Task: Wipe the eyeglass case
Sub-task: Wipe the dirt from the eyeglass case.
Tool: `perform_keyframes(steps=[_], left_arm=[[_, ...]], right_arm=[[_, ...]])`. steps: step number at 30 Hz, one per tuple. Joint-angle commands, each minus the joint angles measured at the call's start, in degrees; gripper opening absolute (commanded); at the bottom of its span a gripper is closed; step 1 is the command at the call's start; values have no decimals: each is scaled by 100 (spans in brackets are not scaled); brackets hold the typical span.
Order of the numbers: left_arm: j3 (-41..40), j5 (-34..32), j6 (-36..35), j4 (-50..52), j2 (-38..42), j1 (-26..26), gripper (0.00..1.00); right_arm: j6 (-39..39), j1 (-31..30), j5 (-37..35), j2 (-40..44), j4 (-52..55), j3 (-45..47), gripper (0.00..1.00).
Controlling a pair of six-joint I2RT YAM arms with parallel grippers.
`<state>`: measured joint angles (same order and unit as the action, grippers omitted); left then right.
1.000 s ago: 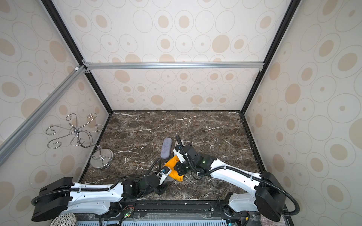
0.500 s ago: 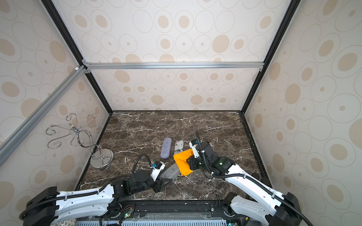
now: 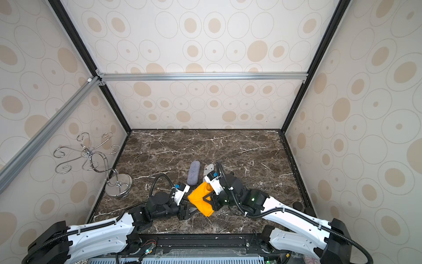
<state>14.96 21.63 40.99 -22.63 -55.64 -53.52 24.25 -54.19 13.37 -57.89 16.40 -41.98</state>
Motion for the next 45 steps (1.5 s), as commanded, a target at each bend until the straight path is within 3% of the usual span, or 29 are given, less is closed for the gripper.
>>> perform_keyframes(steps=[1,4,8,10,15,18,22,28,33,35,40,45], left_arm=[[205,339,259,-1123,37,153,44],[166,451,273,-1237,21,227,43],[165,617,286,-1322,-52,291,43],[191,684,264,-1323,-79,299,43],[247,652,230,-1255,-127,333,43],[338,633,216,-1164,-226,360,43],[454,618,252,-1088,-355,449,43],[603,447,422,-855,-419,832,43],[621,677,878,-913,-440,1169,42],[662,834,1047,-964,-435,1253,43],[991,1241,1092,-711,-634,1265,43],[1166,1441,1032,-664,-853,1265,43]], right_arm=[[87,-111,-431,-51,234,160,0],[240,126,-1394,78,698,242,0],[289,1047,-1479,338,1008,357,0],[182,1161,-1458,418,1049,300,0],[-36,955,-334,270,640,220,0],[-132,407,-507,289,434,260,0],[-31,292,-311,432,123,445,0],[295,355,-1981,637,983,442,0],[332,575,-2548,627,1691,261,0],[208,577,-2465,586,1707,218,0],[-362,530,-1453,465,1343,-21,0],[-690,6,-712,311,677,-183,0]])
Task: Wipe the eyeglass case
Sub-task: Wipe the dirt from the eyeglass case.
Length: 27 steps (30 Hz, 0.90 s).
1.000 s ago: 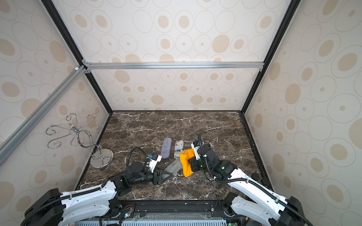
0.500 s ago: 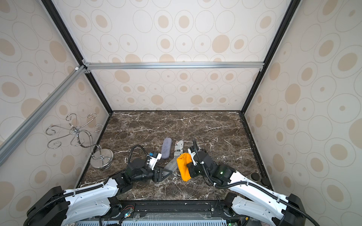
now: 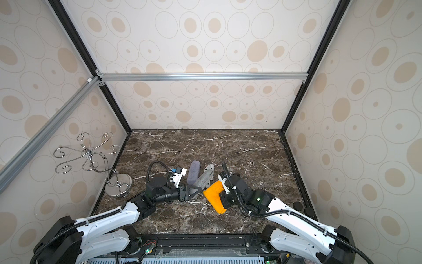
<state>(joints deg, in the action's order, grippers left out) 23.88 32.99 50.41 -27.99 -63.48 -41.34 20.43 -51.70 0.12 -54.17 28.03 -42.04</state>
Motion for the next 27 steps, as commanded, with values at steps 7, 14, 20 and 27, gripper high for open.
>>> perform_keyframes(steps=[7,14,20,27], left_arm=[[301,888,16,-315,-377,47,43],[275,1411,-273,-231,-499,49,42],[373,1413,-372,-105,-479,50,42],[506,1390,-485,-136,-686,51,42]], right_arm=[[-125,-366,14,-145,-845,-79,0],[27,818,-344,147,-925,162,0],[-97,945,516,3,-878,-10,0],[-58,-336,655,-101,-1134,12,0]])
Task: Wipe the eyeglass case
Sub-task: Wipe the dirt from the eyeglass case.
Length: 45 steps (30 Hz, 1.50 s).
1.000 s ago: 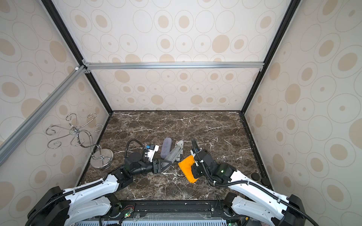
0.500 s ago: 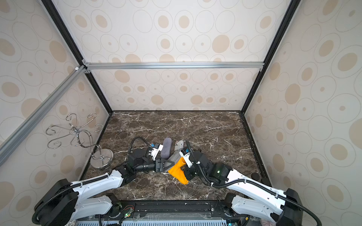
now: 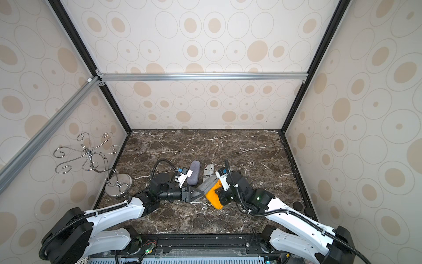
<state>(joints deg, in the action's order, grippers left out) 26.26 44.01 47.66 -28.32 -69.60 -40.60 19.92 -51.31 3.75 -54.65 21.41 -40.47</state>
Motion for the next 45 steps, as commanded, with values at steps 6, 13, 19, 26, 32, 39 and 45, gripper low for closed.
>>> perform_keyframes(steps=[6,13,19,26,32,39,45], left_arm=[[298,378,-430,47,-107,-26,42],[243,441,-1405,825,60,-24,42],[370,-48,-1795,1445,95,-101,40],[717,-677,-2160,1988,197,-469,40],[832,-697,-2318,1946,144,-832,40],[864,-1342,-2832,2182,309,-1442,40],[992,-3339,-3556,2631,141,-2170,39]], right_arm=[[297,-367,-645,259,-421,101,0],[434,1030,-997,510,513,-123,0],[284,1147,-1088,678,1179,-390,0],[303,1123,271,738,1347,-393,0],[410,1125,-162,114,1166,-482,0],[163,1177,-281,-668,1010,-881,0],[-576,1246,793,-652,1636,-1264,0]])
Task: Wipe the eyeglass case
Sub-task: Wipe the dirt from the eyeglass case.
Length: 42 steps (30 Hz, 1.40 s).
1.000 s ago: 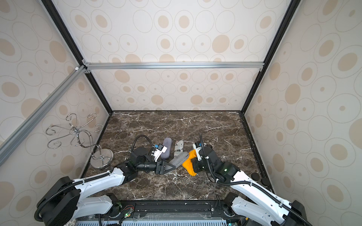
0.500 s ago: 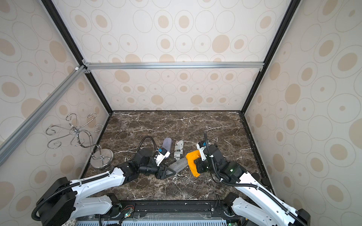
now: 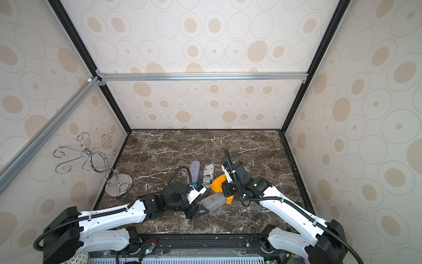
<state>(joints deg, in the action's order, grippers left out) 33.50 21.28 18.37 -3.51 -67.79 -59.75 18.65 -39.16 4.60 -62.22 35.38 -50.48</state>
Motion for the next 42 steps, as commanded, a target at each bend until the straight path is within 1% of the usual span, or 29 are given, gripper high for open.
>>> perform_keyframes(steps=[1,2,4,7,10,13,16,19,23,24,27,29,31,32,35,40,42], left_arm=[[279,-1427,-759,110,-94,-418,39],[287,-1746,-885,45,-147,-568,39],[257,-2169,-1086,-156,-206,-788,39],[193,-2554,-1440,-445,-251,-1035,39],[230,-2671,-1696,-476,-279,-1195,39],[262,-2597,-1872,-501,-296,-1258,39],[302,-2574,-1981,-503,-385,-1280,40],[392,-2623,-2041,-432,-510,-1299,40],[442,-2701,-2075,-396,-501,-1338,40],[440,-2716,-2064,-389,-469,-1334,39],[386,-2708,-1951,-339,-290,-1336,39],[322,-2591,-1763,-251,-147,-1299,40],[247,-2336,-1428,-177,-49,-1105,40],[168,-2056,-1259,-213,26,-961,40],[-114,-1306,-670,-431,274,-464,40],[-358,109,329,-788,509,390,39],[-388,601,690,-965,547,672,39]], right_arm=[[-590,50,938,92,367,-330,0],[-683,57,1103,51,531,-396,0],[-777,58,1372,-85,748,-521,0],[-961,59,1734,-351,907,-625,0],[-1080,64,2030,-617,935,-716,0],[-1184,49,2399,-892,869,-822,0],[-1334,-128,2556,-1138,832,-983,0],[-1411,-391,2490,-1401,863,-1161,0],[-1230,-409,2361,-1645,791,-1219,0],[-1163,-409,2241,-1645,725,-1178,0],[-897,-358,1368,-1528,803,-1075,0],[-619,-96,1008,-1266,811,-833,0],[-352,218,682,-889,784,-538,0],[-249,345,486,-666,816,-416,0],[-39,691,364,-23,850,-109,0],[277,777,2,846,862,226,0],[240,766,208,1067,783,330,0]])
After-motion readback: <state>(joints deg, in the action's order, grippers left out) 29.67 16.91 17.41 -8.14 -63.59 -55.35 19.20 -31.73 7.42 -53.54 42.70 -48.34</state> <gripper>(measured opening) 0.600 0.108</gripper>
